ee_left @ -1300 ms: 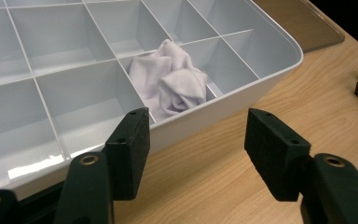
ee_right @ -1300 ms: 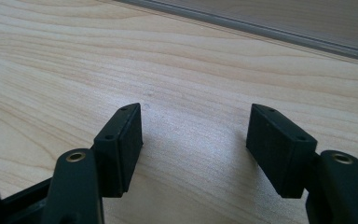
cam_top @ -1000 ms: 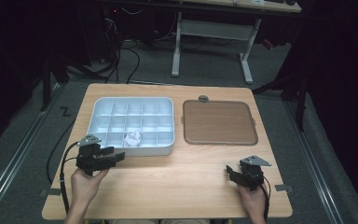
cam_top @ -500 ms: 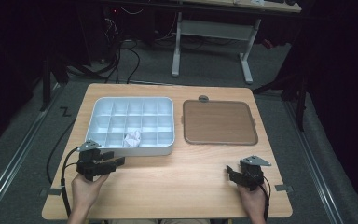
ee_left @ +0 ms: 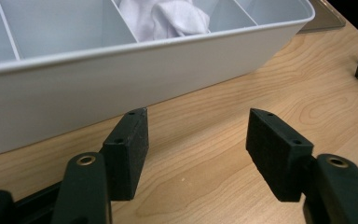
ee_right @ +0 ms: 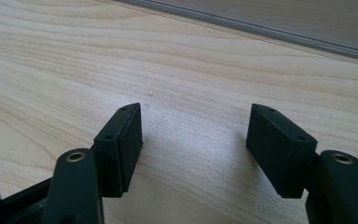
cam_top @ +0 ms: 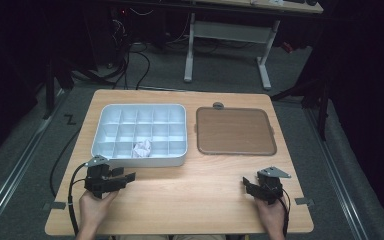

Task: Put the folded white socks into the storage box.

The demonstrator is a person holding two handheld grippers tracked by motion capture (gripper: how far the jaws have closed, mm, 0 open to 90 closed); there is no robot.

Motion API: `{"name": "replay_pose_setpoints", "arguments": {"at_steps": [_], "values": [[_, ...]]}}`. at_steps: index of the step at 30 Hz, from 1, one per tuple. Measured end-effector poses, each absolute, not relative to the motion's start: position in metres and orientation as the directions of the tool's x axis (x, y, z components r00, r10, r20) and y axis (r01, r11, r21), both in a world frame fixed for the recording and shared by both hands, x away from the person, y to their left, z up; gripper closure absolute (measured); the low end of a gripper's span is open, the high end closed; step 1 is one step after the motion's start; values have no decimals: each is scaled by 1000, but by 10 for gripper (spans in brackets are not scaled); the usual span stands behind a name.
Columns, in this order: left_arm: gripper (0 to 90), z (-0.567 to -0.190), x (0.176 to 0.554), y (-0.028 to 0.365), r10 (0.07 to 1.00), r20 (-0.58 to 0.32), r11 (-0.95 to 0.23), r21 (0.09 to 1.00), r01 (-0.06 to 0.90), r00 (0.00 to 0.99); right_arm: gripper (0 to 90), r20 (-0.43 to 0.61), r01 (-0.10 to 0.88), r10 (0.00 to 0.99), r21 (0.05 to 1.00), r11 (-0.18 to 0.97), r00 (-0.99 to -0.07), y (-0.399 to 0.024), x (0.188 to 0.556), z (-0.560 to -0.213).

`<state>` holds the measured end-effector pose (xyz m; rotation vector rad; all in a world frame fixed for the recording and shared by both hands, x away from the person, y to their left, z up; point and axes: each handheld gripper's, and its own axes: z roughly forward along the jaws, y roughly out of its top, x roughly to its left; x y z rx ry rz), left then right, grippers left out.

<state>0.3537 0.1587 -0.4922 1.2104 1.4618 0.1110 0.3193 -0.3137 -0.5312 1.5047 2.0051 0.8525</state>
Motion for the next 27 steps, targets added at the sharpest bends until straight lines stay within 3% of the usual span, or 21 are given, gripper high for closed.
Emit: {"name": "replay_pose_setpoints", "arguments": {"at_steps": [27], "values": [[385, -524, 349, 140, 737, -647, 420, 666, 616, 197, 364, -15, 657, 962, 728, 198, -273, -314, 319, -531]]}}
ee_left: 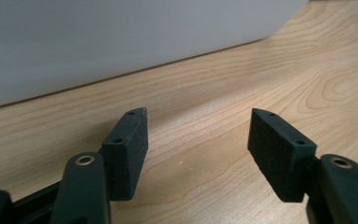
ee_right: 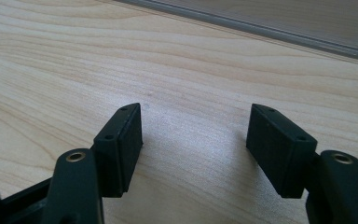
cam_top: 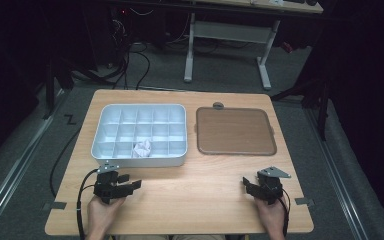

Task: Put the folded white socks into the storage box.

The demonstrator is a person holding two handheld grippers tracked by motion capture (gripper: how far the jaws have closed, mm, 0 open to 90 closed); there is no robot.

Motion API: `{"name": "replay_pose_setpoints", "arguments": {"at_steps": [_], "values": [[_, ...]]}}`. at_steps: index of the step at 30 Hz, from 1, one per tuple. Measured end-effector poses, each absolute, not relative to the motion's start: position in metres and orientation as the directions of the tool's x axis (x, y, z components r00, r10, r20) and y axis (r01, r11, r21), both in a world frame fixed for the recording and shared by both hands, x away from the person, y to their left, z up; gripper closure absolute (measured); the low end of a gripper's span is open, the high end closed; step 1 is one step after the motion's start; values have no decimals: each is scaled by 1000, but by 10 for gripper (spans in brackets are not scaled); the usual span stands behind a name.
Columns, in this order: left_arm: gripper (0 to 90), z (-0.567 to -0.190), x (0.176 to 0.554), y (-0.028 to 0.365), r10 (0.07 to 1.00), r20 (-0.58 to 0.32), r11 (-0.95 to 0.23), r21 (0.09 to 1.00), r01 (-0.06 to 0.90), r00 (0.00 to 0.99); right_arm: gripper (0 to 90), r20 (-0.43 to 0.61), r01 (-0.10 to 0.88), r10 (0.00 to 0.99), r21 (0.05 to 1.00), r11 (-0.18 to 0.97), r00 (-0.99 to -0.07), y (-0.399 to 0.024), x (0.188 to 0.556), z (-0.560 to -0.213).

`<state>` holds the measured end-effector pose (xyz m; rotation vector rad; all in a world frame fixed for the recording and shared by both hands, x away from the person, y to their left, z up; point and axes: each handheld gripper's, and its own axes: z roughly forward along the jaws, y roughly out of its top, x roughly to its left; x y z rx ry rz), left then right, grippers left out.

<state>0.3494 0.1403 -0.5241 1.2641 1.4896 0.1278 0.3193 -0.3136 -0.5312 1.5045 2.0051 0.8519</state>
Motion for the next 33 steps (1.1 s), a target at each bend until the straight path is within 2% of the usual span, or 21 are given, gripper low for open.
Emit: {"name": "replay_pose_setpoints", "arguments": {"at_steps": [14, 28, 33], "values": [[376, -536, 346, 131, 781, -580, 379, 735, 562, 231, 364, -16, 657, 962, 728, 198, -273, -314, 319, -531], [353, -548, 337, 114, 862, -405, 239, 855, 460, 305, 364, -16, 657, 962, 728, 198, -273, -314, 319, -531], [339, -548, 337, 114, 863, -405, 238, 853, 464, 303, 363, -17, 657, 962, 727, 200, -274, -314, 319, -531]]}}
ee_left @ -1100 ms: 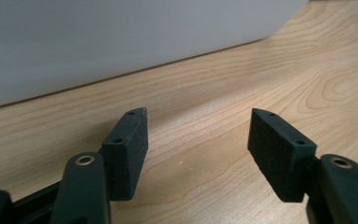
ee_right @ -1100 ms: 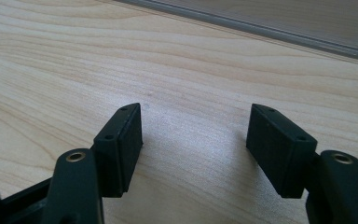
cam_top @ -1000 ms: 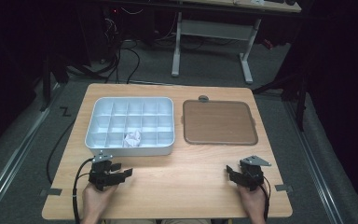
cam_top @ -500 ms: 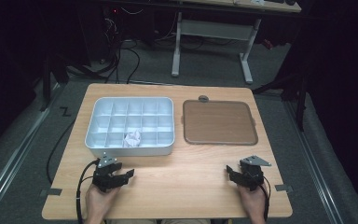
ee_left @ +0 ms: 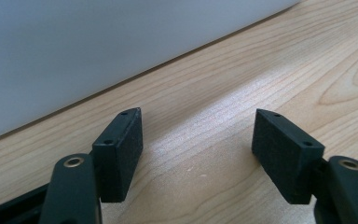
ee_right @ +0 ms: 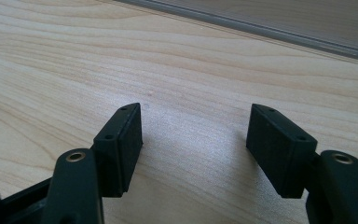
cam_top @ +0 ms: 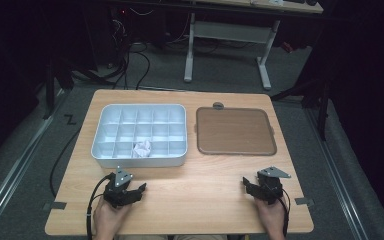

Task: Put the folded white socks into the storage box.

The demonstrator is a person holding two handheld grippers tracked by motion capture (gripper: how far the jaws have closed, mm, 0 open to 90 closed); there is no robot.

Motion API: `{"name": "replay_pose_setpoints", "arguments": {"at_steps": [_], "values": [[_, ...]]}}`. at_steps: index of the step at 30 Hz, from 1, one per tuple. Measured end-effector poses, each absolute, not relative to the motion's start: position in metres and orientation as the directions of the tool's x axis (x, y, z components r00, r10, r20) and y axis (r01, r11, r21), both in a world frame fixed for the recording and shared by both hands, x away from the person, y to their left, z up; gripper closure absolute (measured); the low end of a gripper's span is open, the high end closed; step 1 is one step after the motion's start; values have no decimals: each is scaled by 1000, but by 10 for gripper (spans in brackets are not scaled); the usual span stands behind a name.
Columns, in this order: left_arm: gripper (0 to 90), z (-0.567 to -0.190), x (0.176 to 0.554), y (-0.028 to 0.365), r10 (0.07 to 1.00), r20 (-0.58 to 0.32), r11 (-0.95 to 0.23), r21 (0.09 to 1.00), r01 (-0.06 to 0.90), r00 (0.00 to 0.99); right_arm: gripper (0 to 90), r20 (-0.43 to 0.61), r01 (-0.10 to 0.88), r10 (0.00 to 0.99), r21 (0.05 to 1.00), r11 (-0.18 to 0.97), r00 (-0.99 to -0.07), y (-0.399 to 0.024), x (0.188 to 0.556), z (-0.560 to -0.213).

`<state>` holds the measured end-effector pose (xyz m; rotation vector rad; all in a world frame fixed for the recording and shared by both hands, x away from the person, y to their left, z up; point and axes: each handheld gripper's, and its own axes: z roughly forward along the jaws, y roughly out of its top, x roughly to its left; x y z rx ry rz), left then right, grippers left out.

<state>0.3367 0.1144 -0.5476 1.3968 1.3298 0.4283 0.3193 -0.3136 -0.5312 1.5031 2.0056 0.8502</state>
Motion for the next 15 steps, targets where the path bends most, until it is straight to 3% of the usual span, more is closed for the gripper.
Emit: {"name": "replay_pose_setpoints", "arguments": {"at_steps": [15], "values": [[333, -548, 336, 114, 865, -406, 243, 854, 461, 296, 362, -17, 657, 962, 727, 199, -273, -314, 319, -531]]}}
